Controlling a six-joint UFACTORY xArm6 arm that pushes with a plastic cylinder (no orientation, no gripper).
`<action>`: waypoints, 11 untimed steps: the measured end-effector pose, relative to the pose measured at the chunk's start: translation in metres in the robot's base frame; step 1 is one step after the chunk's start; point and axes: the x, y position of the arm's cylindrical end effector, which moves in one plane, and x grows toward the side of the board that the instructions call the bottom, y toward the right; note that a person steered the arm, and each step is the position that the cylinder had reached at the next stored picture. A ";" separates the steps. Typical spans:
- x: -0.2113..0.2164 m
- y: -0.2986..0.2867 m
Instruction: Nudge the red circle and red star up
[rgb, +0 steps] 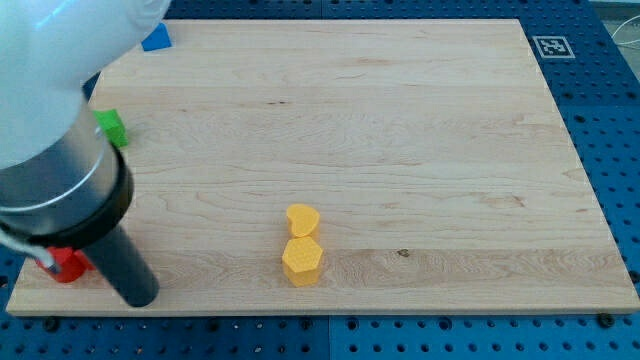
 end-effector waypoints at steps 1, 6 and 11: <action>0.002 -0.002; 0.001 -0.061; -0.009 -0.077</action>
